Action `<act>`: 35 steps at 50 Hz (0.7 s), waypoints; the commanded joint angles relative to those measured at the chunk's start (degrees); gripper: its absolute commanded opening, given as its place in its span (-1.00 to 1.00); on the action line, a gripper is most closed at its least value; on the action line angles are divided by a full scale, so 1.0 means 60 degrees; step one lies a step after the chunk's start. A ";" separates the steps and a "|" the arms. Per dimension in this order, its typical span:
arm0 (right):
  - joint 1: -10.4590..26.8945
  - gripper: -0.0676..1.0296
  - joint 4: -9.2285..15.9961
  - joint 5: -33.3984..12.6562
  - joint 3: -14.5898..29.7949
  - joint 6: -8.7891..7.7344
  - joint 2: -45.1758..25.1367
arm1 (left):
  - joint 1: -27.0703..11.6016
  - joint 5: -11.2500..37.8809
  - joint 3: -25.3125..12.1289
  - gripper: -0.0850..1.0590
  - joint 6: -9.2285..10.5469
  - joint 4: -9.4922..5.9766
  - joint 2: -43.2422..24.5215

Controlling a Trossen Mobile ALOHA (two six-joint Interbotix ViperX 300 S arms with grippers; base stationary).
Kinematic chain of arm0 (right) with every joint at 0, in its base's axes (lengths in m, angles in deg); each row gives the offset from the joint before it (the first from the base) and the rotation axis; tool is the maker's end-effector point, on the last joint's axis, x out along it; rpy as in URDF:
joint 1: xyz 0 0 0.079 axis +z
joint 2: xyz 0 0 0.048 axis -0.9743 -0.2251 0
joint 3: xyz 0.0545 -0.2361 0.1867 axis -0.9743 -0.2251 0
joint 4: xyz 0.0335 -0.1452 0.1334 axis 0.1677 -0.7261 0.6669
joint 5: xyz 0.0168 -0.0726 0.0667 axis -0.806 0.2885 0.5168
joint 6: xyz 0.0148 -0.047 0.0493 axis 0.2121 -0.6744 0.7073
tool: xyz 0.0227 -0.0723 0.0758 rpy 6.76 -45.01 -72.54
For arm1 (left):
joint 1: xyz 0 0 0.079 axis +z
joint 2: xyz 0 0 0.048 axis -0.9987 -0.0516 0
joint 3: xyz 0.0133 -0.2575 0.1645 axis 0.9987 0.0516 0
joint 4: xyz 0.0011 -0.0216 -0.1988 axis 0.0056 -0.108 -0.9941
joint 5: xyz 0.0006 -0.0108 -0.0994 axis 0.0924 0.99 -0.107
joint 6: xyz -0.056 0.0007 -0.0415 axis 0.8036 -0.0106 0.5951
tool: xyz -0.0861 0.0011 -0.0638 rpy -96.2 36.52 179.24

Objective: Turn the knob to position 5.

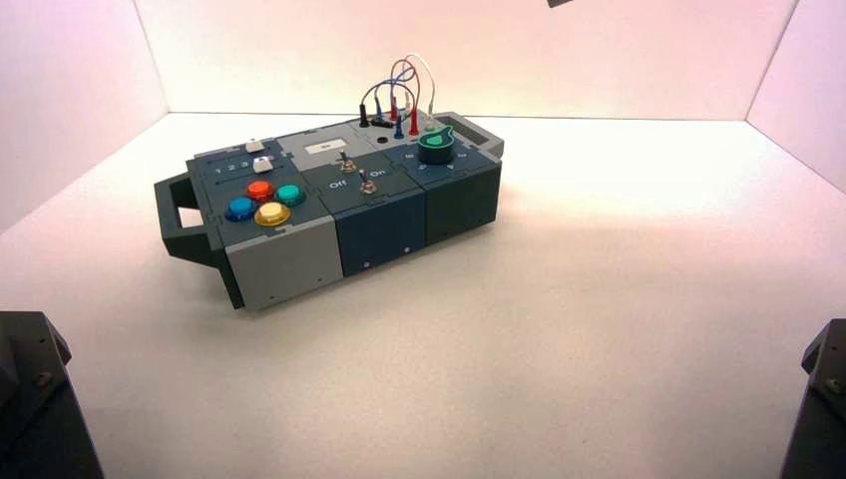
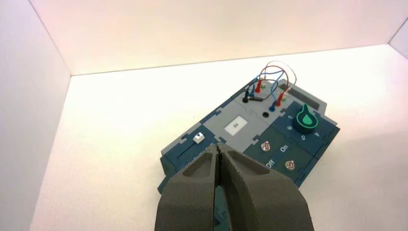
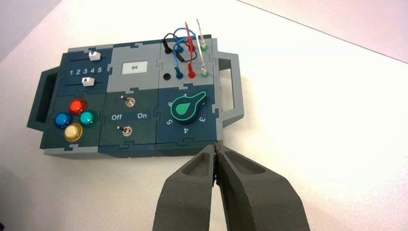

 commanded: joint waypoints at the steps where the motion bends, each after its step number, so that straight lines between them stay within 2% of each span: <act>1: 0.0029 -0.92 0.0029 0.0029 0.0190 0.0029 0.0117 | -0.0029 -0.0088 -0.0117 -0.91 0.0015 -0.0029 0.0000; 17: 0.0029 -0.92 0.0073 0.0059 0.0146 0.0029 -0.0234 | -0.0029 -0.0117 -0.0088 -0.91 0.0015 -0.0015 -0.0103; 35: 0.0015 -0.92 0.0059 -0.0220 0.0937 0.0015 -0.1743 | -0.0029 -0.0117 -0.0088 -0.91 0.0015 -0.0015 -0.0264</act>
